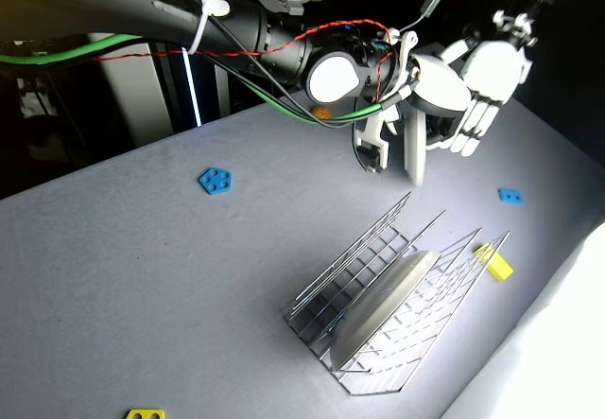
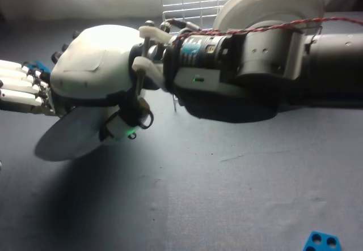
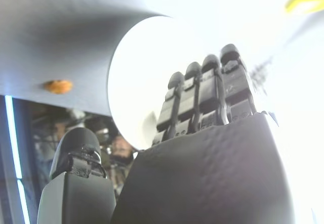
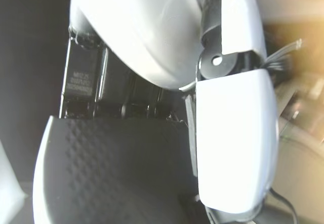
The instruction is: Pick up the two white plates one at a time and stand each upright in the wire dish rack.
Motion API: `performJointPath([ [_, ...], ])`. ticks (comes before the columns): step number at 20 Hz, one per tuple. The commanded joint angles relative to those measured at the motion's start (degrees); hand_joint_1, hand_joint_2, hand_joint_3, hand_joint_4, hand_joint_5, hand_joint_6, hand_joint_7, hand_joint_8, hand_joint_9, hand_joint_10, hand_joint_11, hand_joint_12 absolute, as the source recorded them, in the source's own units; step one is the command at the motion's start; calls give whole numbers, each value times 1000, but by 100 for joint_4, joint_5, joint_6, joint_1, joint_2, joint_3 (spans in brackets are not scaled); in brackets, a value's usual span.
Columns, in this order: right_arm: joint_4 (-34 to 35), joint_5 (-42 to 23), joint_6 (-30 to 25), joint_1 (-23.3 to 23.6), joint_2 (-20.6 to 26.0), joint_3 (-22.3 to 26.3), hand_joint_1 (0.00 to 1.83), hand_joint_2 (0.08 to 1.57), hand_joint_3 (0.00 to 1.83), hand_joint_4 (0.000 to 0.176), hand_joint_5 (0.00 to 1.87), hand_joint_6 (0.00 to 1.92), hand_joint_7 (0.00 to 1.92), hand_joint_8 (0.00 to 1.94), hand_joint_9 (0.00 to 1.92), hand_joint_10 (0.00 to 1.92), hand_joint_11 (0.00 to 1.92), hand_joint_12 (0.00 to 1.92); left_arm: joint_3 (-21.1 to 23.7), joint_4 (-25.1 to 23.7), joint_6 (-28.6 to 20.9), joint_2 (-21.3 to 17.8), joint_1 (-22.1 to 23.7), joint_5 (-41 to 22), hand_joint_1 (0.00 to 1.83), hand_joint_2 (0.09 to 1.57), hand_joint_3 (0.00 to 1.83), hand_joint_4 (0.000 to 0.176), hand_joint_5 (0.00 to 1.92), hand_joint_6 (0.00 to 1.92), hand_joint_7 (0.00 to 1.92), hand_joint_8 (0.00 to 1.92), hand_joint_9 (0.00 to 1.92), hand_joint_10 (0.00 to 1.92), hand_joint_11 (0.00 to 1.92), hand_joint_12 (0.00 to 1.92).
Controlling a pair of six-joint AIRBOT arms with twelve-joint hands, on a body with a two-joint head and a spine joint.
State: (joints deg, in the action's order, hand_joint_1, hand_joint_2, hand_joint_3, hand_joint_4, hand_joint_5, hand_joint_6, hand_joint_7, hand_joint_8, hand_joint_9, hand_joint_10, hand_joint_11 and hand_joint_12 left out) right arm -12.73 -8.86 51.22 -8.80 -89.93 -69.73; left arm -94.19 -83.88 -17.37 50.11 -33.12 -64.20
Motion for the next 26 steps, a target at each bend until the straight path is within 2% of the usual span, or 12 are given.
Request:
performJointPath([
  [1, 48, -766, -49, 135, 45, 54, 1381, 1054, 0, 0, 1032, 647, 1151, 795, 1162, 1108, 973, 1494, 22, 383, -32, -89, 51, -235, 0, 1124, 4, 0, 54, 3, 48, 10, 12, 4, 5, 2],
  [4, 56, -713, -137, 195, 148, 159, 1289, 1077, 1, 0, 1020, 680, 1134, 1011, 1272, 1135, 1064, 1543, 158, 381, -74, -233, 51, -234, 0, 1114, 0, 0, 56, 3, 48, 7, 9, 3, 2, 1],
  [7, 62, -674, -216, 304, 257, 257, 1282, 1091, 1, 0, 1010, 674, 1091, 1101, 1319, 1423, 1167, 1728, 281, 378, -127, -361, 56, -234, 0, 1121, 2, 0, 63, 5, 49, 6, 13, 3, 7, 3],
  [8, 62, -658, -262, 353, 284, 280, 1288, 1073, 0, 0, 1021, 711, 1151, 964, 1231, 1167, 1052, 1584, 310, 377, -148, -394, 59, -234, 0, 1121, 2, 0, 49, 0, 40, 1, 3, 0, 1, 0],
  [12, 60, -461, -649, 563, 419, 361, 1407, 1034, 0, 0, 1042, 622, 1183, 697, 1173, 995, 966, 1401, 436, 376, -195, -543, 41, -234, 0, 1118, 1, 0, 51, 5, 41, 3, 0, 0, 0, 0],
  [14, 57, -407, -920, 692, 544, 411, 1299, 1052, 1, 0, 1036, 719, 1210, 812, 1235, 1009, 980, 1491, 481, 377, -195, -588, -15, -233, 0, 1121, 2, 0, 58, 7, 49, 6, 8, 3, 0, 0],
  [15, 57, -403, -971, 720, 568, 426, 1376, 1059, 1, 0, 999, 822, 1164, 677, 1083, 1093, 888, 1428, 491, 377, -197, -598, -30, -232, 0, 1125, 4, 0, 67, 10, 59, 10, 17, 7, 2, 1],
  [17, 54, -352, -993, 797, 637, 475, 1393, 1063, 0, 0, 968, 950, 1168, 611, 1036, 1072, 852, 1370, 532, 377, -199, -636, -82, -198, 0, 1118, 0, 0, 68, 8, 57, 7, 14, 4, 7, 3],
  [19, 53, -327, -1007, 840, 650, 481, 1397, 1054, 0, 0, 999, 869, 1166, 638, 1056, 1054, 879, 1374, 513, 375, -194, -643, -166, -179, 0, 1114, 0, 0, 52, 1, 40, 0, 2, 0, 1, 0],
  [22, 52, -311, -1008, 921, 670, 479, 1492, 1071, 0, 0, 972, 995, 1095, 622, 1034, 932, 845, 1499, 399, 378, -194, -642, -229, -150, 0, 1124, 3, 0, 86, 13, 74, 13, 29, 10, 21, 10],
  [24, 50, -298, -1032, 973, 677, 480, 1394, 1067, 0, 0, 993, 999, 1119, 638, 1029, 1035, 882, 1333, 349, 378, -195, -646, -243, -152, 0, 1119, 1, 0, 75, 6, 69, 9, 27, 7, 14, 7],
  [26, 48, -251, -1118, 1040, 700, 480, 1391, 1070, 1, 0, 978, 961, 1113, 688, 1020, 1095, 848, 1376, 308, 379, -196, -663, -241, -186, 0, 1119, 0, 0, 68, 2, 64, 5, 23, 4, 10, 5],
])
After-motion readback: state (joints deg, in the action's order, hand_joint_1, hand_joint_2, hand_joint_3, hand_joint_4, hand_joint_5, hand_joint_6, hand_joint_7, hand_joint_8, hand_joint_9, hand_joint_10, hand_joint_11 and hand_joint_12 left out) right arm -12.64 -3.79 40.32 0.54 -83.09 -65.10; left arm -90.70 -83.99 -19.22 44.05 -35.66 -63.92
